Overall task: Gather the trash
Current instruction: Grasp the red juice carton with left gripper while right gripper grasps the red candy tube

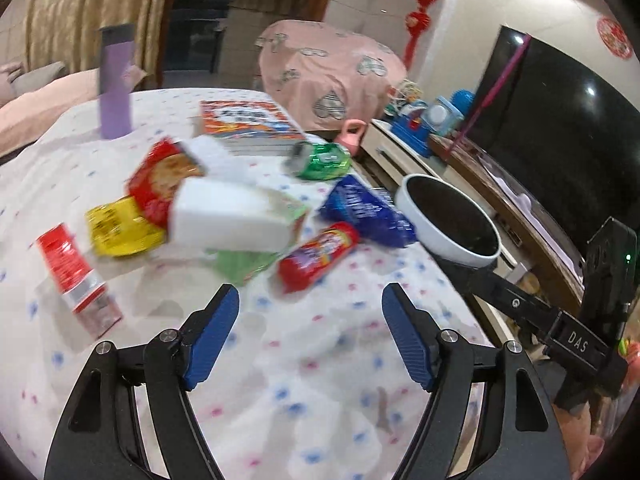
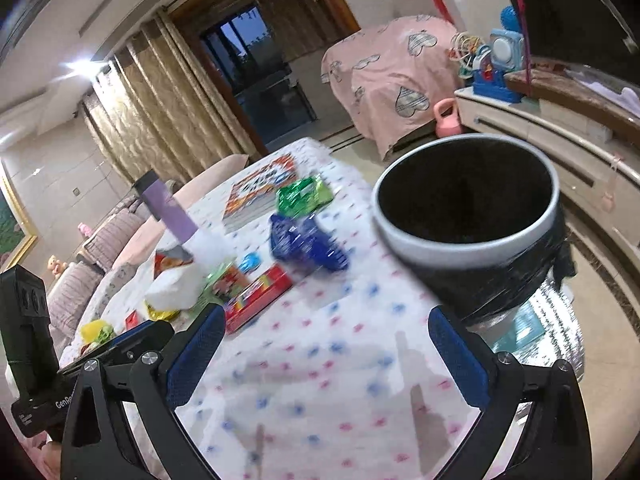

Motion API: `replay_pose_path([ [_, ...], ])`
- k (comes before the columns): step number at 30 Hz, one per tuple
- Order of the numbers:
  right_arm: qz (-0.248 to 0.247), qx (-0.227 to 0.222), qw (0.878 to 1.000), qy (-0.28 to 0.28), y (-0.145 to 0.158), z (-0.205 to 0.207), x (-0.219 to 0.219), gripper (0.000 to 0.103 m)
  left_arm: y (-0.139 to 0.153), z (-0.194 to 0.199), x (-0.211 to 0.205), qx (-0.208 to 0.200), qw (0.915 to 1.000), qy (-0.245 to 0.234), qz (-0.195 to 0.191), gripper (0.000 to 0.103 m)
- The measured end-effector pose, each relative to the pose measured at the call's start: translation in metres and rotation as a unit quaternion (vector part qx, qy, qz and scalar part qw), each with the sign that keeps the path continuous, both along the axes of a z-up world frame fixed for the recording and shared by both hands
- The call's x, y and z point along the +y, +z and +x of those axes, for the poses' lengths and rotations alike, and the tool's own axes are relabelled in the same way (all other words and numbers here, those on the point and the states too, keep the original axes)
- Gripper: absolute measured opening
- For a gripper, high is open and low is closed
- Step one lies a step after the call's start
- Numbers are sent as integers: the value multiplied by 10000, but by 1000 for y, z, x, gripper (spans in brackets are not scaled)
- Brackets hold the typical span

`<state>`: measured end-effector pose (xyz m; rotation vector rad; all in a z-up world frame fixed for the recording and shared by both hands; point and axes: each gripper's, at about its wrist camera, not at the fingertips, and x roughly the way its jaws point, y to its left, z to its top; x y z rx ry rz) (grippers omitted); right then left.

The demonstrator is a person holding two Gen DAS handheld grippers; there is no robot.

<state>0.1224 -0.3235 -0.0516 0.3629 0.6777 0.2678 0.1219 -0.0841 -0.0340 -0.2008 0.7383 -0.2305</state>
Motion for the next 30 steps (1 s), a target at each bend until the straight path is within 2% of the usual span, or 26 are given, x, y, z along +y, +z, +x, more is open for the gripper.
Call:
replay_pose_path([
  [13, -101, 198, 9990, 389, -12, 2, 51, 102, -10, -16, 50, 167, 9984, 545, -28, 76],
  [20, -104, 352, 9980, 523, -21, 14, 69, 102, -15, -11, 100, 391, 9908, 1292, -91, 76],
  [25, 31, 452, 9974, 559, -25, 26, 75, 102, -21, 4, 120, 683, 9852, 1574, 4, 76],
  [27, 136, 546, 9970, 531, -27, 34, 77, 100, -24, 12, 126, 769, 9834, 1643, 1, 76],
  [30, 270, 680, 9963, 448, -30, 47, 79, 90, -28, 26, 132, 864, 9814, 1717, 33, 76],
])
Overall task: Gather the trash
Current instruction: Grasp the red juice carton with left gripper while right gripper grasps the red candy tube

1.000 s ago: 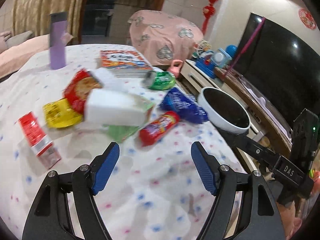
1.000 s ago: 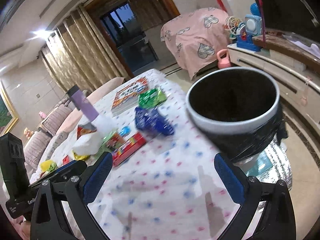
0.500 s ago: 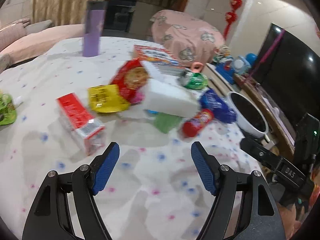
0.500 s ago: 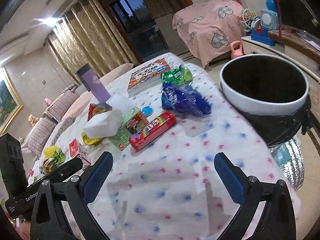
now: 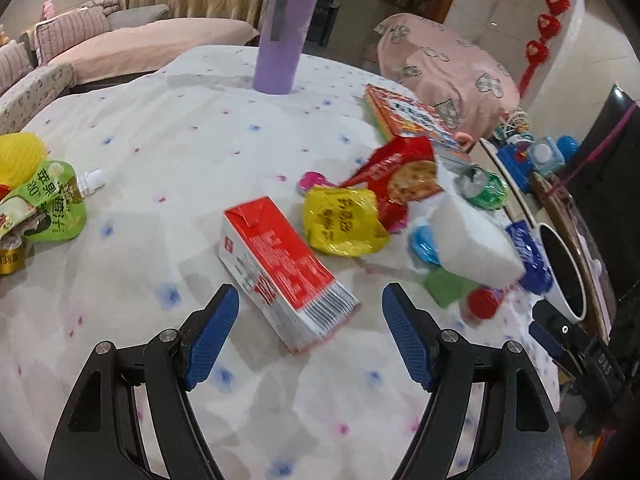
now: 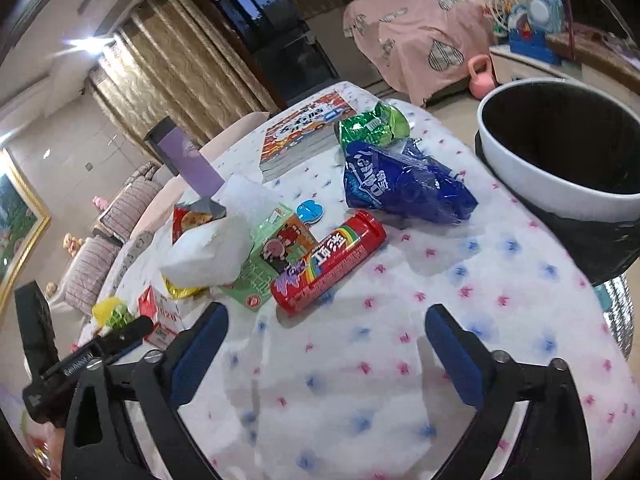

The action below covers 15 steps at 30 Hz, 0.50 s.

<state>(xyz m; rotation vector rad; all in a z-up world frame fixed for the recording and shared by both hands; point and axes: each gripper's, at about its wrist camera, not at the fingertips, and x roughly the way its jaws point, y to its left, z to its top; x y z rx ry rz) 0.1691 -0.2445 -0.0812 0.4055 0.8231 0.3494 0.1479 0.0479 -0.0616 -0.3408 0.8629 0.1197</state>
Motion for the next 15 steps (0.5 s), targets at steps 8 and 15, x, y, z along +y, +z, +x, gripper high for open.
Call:
replay_pose_path([
  [8, 59, 428, 9988, -249, -17, 39, 10, 79, -15, 17, 9, 103, 9998, -152, -88, 71],
  [15, -648, 227, 9976, -118, -17, 49, 36, 53, -7, 10, -10, -95, 9981, -573, 214, 40],
])
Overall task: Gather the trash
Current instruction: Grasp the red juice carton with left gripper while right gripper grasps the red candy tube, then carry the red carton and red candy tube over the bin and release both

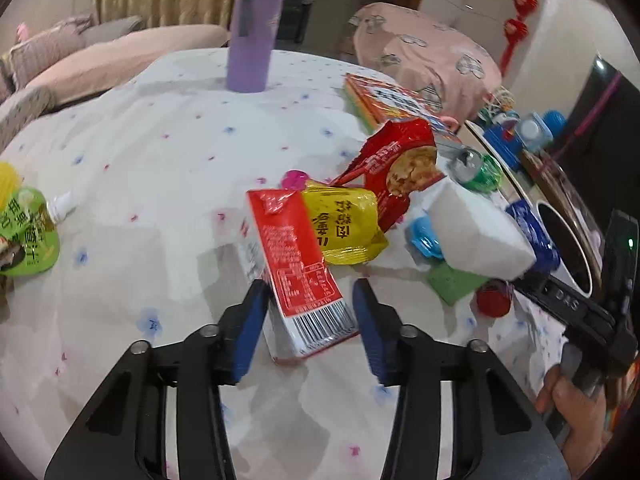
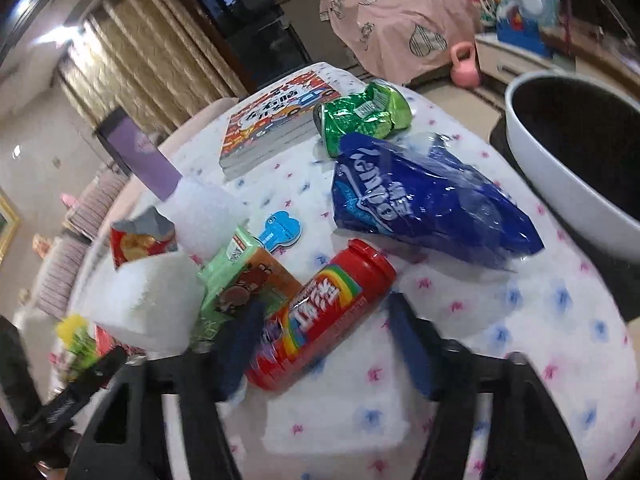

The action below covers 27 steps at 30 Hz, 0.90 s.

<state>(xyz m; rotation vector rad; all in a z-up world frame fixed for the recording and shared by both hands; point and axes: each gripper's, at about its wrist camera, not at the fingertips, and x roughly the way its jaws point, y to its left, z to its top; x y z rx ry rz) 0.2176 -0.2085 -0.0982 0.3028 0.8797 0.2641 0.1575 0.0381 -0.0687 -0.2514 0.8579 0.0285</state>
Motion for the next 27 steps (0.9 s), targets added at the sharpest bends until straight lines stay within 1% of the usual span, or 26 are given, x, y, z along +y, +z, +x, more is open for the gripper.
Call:
replay_pose_path([
  [1, -16, -28, 10000, 45, 0, 0, 1, 49, 0, -1, -1, -11, 10000, -30, 5, 37],
  [3, 32, -49, 9999, 132, 0, -3, 1, 44, 2, -4, 0, -15, 9999, -86, -58, 34],
  [6, 133, -57, 9996, 229, 1, -11, -3, 40, 5, -9, 2, -26, 9997, -175, -163, 30],
  [10, 267, -82, 9991, 322, 4, -23, -10, 35, 11, -24, -6, -100, 9992, -339, -178, 30],
  [16, 449, -195, 9983, 317, 12, -45, -27, 33, 27, -51, -28, -318, 9967, -699, -249, 30],
  [20, 373, -285, 9986, 252, 17, -60, -38, 32, 35, -64, -51, -429, 9932, -1043, -295, 30],
  [22, 119, -307, 9992, 235, 16, -64, -39, 32, 35, -66, -60, -430, 9917, -1173, -312, 30],
  [26, -138, -60, 9993, 347, 6, -58, -36, 32, 35, -67, -72, -404, 9899, -1314, -333, 30],
  [27, -149, -36, 9991, 386, 5, -57, -36, 35, 35, -67, -74, -395, 9896, -1343, -322, 30],
])
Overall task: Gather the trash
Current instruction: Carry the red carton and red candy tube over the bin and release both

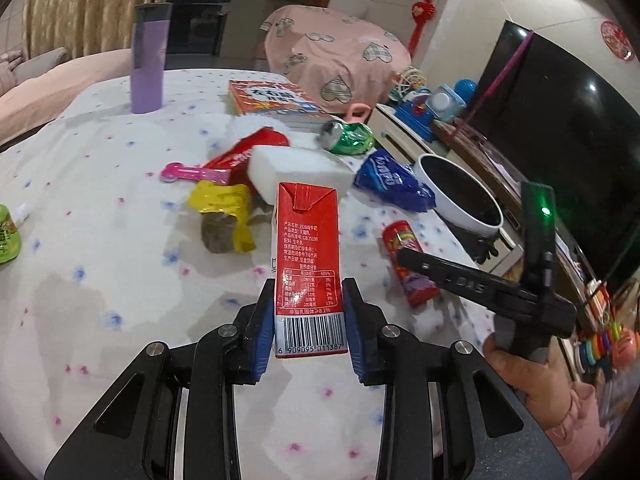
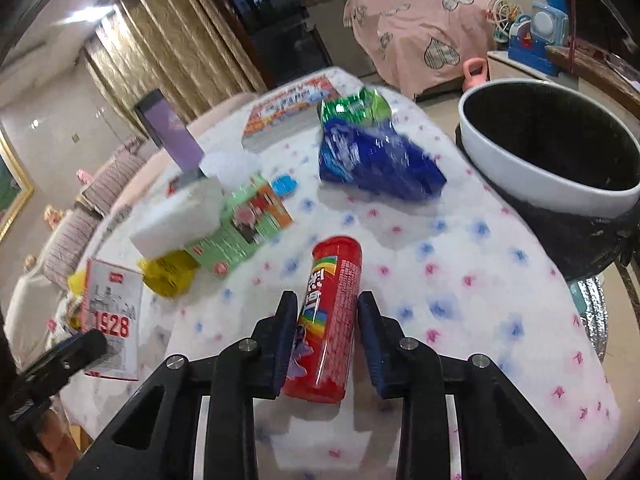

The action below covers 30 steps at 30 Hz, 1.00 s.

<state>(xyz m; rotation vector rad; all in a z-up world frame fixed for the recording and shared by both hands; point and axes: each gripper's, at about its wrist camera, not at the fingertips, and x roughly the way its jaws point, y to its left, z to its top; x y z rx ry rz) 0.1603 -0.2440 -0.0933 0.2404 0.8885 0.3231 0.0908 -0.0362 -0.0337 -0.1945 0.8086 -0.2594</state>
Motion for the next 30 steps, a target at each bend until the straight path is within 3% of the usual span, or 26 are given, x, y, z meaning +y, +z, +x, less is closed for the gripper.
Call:
replay_pose_path([
  [3, -129, 39, 9999, 65, -3, 6, 7, 40, 0, 1, -5, 25, 10000, -40, 15, 30],
  [7, -216, -32, 9997, 104, -5, 6, 11, 30, -1, 5, -12, 64, 9999, -117, 42, 30],
  [10, -165, -152, 9996, 146, 0, 2, 6, 29, -1, 12, -20, 70, 9997, -220, 36, 30],
  [17, 263, -483, 9983, -215, 27, -10, -40, 29, 4, 31, -56, 74, 9979, -644, -44, 30],
  [30, 462, -800, 9908, -990, 55, -13, -125, 29, 14, 67, -124, 55, 9929, -1190, 47, 30],
])
